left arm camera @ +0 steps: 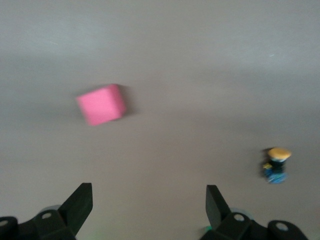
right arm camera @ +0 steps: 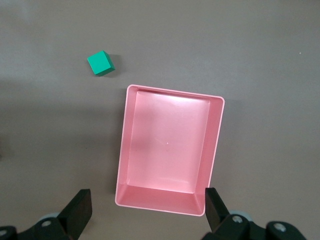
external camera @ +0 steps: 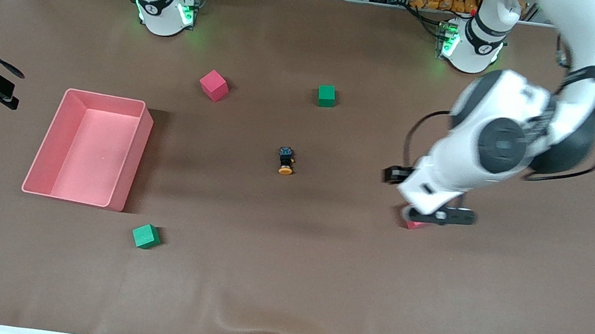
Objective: Place and upright button with both arms
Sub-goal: 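Reach the left gripper down to the button on the table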
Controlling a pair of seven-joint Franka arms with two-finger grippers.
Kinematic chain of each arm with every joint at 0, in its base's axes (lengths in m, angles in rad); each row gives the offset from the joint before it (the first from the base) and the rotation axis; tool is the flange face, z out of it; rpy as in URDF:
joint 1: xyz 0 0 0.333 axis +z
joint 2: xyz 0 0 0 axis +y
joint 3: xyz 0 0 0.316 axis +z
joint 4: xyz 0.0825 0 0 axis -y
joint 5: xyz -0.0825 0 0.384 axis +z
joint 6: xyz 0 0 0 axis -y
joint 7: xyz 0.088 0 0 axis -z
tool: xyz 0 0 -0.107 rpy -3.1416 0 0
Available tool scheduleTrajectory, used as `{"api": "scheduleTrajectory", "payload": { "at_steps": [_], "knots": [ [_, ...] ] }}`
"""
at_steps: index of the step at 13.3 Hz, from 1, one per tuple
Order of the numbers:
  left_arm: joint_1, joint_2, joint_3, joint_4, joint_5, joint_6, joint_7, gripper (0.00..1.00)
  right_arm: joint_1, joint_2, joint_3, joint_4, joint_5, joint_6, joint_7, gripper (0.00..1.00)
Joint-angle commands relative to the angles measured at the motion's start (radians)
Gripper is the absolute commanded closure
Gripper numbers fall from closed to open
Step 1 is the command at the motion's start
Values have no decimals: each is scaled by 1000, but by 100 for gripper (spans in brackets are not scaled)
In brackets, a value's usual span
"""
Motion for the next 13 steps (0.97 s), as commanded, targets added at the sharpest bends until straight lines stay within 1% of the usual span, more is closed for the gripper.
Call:
{"api": "scheduleTrajectory", "payload": {
  "at_steps": [1, 2, 4, 5, 8, 10, 12, 13],
  "knots": [
    [-124, 135, 11, 89, 3, 92, -125, 0, -6, -6, -5, 5, 20, -12, -11, 0],
    [-149, 172, 7, 91, 0, 128, -140, 0, -4, -24, -10, -13, 21, -2, -11, 0],
    [-201, 237, 10, 91, -82, 204, -159, 0, -4, -68, -10, -35, 20, -11, -8, 0],
    [-238, 270, 20, 91, -93, 237, -184, 0, -4, -85, -10, -47, 20, -14, -9, 0],
    [-312, 361, 21, 93, -96, 337, -253, 0, 1, -89, -10, -50, 20, -14, -9, 0],
    [-323, 398, 16, 96, -96, 382, -252, 0, 1, -87, -10, -50, 20, -14, -11, 0],
    [-326, 445, 5, 138, -98, 390, -252, 0, 1, -76, -10, -46, 20, -14, -12, 0],
    [-342, 468, 7, 163, -98, 391, -251, 10, -1, -70, -10, -46, 20, -13, -20, 0]
  ]
}}
